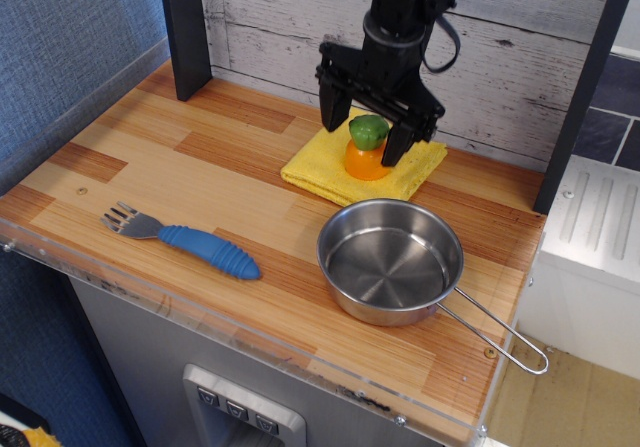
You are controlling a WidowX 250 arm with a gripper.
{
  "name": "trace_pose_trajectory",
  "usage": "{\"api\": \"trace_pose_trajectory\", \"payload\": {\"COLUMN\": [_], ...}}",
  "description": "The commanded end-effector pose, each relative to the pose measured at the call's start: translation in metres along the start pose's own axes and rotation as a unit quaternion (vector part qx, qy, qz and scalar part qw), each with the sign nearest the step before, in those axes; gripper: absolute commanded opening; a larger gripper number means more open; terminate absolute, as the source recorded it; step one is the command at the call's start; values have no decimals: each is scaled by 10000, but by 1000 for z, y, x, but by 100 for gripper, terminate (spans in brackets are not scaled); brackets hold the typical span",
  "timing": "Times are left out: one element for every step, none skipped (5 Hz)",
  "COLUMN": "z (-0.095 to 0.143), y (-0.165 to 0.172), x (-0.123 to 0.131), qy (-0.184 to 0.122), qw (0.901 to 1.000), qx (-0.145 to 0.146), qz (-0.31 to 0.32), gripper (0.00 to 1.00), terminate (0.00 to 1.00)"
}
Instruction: Move the carrot to the right of the yellow towel
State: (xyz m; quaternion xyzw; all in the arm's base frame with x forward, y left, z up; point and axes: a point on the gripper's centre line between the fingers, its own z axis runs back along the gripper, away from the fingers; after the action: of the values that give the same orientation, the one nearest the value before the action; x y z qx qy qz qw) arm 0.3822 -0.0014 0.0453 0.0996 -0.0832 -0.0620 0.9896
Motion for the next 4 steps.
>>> {"api": "trace_pose_trajectory", "payload": {"z": [6,7,11,17], "y": [13,12,10,10], "x": [8,9,9,10], "qy": [-244,-252,-310,-412], "qw": [9995,9995,9993,9989], "qx": [-32,-17,-61,-103], "qz": [182,170,206,212], "gripper": [0,0,0,0], "terminate": [0,0,0,0]}}
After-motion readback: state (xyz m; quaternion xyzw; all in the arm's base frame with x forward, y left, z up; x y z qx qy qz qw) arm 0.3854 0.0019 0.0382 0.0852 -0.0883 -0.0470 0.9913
